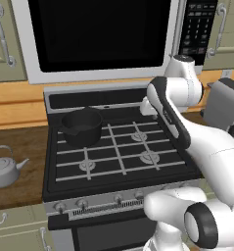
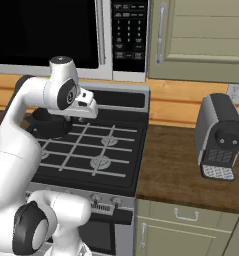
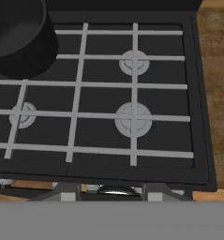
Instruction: Pick the kettle from the counter and place it on a stove burner. Then turn the burner on.
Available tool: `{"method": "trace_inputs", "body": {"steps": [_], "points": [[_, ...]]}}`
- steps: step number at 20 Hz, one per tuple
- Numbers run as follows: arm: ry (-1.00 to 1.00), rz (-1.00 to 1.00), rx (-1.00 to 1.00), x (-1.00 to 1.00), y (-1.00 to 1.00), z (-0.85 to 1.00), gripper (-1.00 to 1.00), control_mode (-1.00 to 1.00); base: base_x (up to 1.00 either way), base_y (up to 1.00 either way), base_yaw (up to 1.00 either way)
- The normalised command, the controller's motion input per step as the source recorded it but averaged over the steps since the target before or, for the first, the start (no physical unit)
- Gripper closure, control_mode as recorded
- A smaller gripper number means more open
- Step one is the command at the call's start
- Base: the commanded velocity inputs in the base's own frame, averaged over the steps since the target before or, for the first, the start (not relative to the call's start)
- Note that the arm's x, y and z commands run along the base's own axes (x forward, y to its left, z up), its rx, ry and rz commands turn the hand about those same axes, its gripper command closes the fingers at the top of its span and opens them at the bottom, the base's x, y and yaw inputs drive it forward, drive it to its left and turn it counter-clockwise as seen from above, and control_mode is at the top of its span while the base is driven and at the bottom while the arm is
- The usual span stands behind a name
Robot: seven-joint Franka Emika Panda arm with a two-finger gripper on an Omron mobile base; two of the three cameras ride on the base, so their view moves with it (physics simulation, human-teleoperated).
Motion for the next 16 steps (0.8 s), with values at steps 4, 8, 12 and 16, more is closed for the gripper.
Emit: {"method": "trace_inputs", "body": {"steps": [4, 8, 12, 16], "points": [[-0.05, 0.01, -0.01, -0.2, 0.26, 0.0, -1.0, -1.0, 0.0, 0.0, 0.0], [-0.19, 0.05, -0.12, -0.44, 1.0, 0.0, -1.0, -1.0, 0.0, 0.0, 0.0], [-0.28, 0.11, -0.13, -0.39, 1.0, 0.0, -1.0, -1.0, 0.0, 0.0, 0.0], [-0.33, 0.11, -0.17, -0.3, 1.0, 0.01, -1.0, -1.0, 0.0, 0.0, 0.0]]}}
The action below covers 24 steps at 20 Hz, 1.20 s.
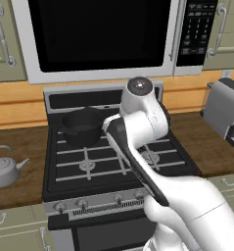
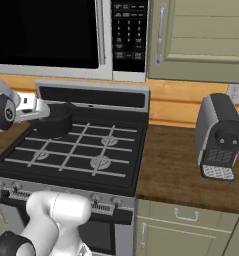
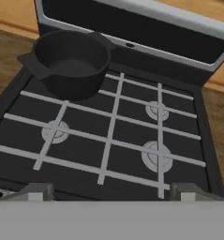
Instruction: Pick the kettle from the counter and place it on a stove burner. Then turn the burner on.
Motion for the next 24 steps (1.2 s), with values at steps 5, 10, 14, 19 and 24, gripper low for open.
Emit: {"method": "trace_inputs", "body": {"steps": [5, 10, 14, 19, 24], "points": [[-0.35, 0.13, -0.12, -0.14, 1.0, 0.1, -1.0, -1.0, 0.0, 0.0, 0.0], [-0.16, 0.17, -0.13, 0.01, 1.0, 0.11, -1.0, -1.0, 0.0, 0.0, 0.0], [-0.01, 0.2, -0.1, 0.22, 1.0, 0.02, -1.0, -1.0, 0.0, 0.0, 0.0], [0.01, 0.21, -0.04, 0.33, 1.0, 0.0, -1.0, -1.0, 0.0, 0.0, 0.0], [0.25, 0.28, -0.01, 0.15, 1.0, -0.01, -1.0, -1.0, 0.0, 0.0, 0.0]]}}
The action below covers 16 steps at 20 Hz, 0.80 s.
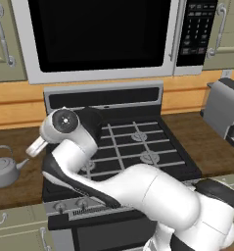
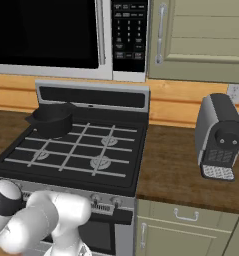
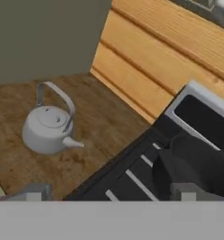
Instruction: Pick the kettle from the counter and place it on a stove burner. Then turn the burner on.
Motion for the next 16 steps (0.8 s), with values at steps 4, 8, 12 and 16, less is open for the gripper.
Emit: {"method": "trace_inputs", "body": {"steps": [4, 8, 12, 16], "points": [[0.35, 0.31, 0.0, 0.23, 1.0, -0.13, -1.0, -1.0, 0.0, 0.0, 0.0], [0.28, 0.22, -0.04, 0.33, 1.0, -0.04, -1.0, -1.0, 0.0, 0.0, 0.0], [0.06, 0.05, -0.08, 0.0, 0.28, -0.21, -1.0, -1.0, 0.0, 0.0, 0.0], [0.04, 0.02, -0.15, 0.0, 0.22, -0.56, -1.0, -1.0, 0.0, 0.0, 0.0]]}}
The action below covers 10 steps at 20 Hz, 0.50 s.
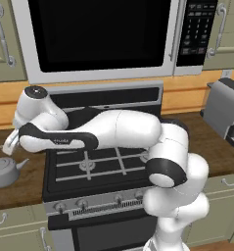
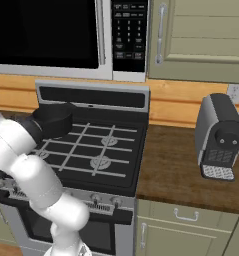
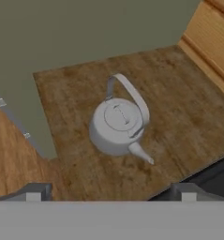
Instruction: Pick the kettle from the counter and place it on a stove burner. Then turn the burner on.
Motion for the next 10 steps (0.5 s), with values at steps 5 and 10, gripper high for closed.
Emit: {"method": "trace_inputs", "body": {"steps": [5, 10], "points": [[0.05, 0.0, -0.07, 0.06, 0.29, -0.4, -1.0, -1.0, 0.0, 0.0, 0.0], [0.01, 0.0, -0.05, 0.2, 0.37, -0.25, -1.0, -1.0, 0.0, 0.0, 0.0]]}}
